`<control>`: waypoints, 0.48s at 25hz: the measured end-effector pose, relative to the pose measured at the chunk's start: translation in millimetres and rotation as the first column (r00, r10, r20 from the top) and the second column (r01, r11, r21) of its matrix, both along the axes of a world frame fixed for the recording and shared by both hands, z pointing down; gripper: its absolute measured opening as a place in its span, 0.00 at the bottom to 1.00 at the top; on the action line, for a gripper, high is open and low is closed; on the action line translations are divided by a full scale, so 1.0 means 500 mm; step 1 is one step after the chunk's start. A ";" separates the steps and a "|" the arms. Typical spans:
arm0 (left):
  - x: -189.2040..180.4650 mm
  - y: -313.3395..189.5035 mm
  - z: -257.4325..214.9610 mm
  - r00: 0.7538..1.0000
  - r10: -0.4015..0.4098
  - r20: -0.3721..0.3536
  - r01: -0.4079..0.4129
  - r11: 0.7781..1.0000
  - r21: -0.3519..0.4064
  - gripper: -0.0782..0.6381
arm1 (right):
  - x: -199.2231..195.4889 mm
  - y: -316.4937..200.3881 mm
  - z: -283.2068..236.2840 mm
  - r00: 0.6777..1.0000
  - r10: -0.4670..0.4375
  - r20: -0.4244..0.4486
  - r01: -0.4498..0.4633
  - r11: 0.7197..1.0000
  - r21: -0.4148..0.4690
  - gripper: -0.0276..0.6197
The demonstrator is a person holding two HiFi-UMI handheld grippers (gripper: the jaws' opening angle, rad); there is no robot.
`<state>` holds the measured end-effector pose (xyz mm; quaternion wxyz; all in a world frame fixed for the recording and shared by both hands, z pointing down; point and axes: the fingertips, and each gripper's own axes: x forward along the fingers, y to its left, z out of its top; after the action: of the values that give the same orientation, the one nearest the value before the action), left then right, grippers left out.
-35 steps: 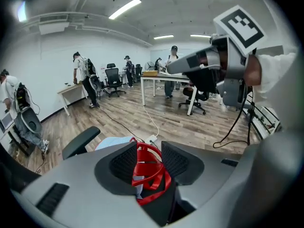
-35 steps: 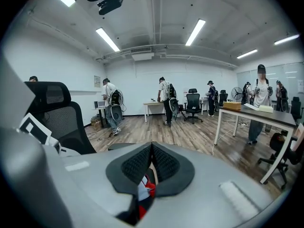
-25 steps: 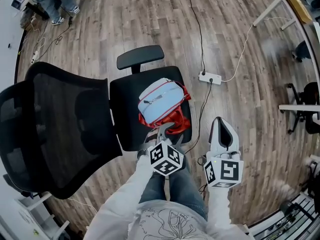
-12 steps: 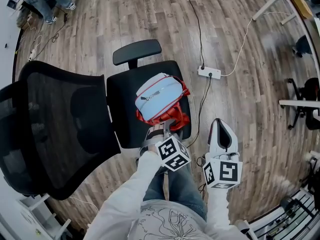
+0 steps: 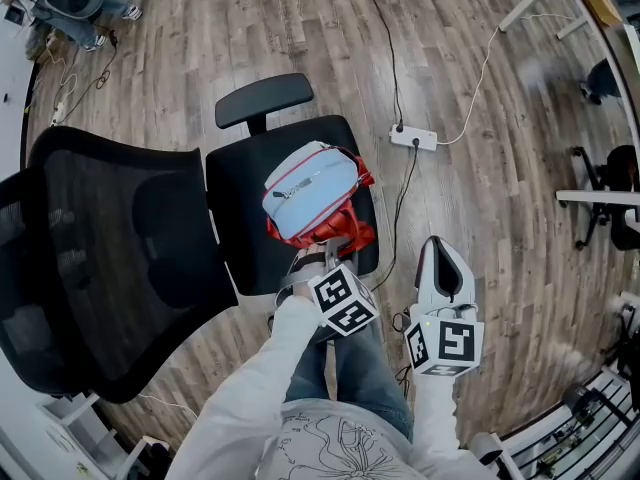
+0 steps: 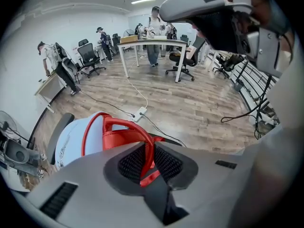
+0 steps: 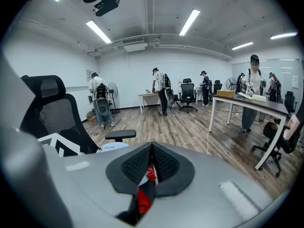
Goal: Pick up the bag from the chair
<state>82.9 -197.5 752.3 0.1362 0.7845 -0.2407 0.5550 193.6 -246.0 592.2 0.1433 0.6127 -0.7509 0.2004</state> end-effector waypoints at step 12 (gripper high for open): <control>-0.005 -0.010 -0.051 0.984 -0.074 -0.162 0.066 0.997 -0.050 0.17 | 0.004 -0.003 -0.023 1.000 0.012 0.005 -0.012 1.000 0.021 0.06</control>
<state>80.2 -202.4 726.9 0.1924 0.8153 -0.2437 0.4888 195.5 -247.5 580.8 0.1340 0.6183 -0.7495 0.1948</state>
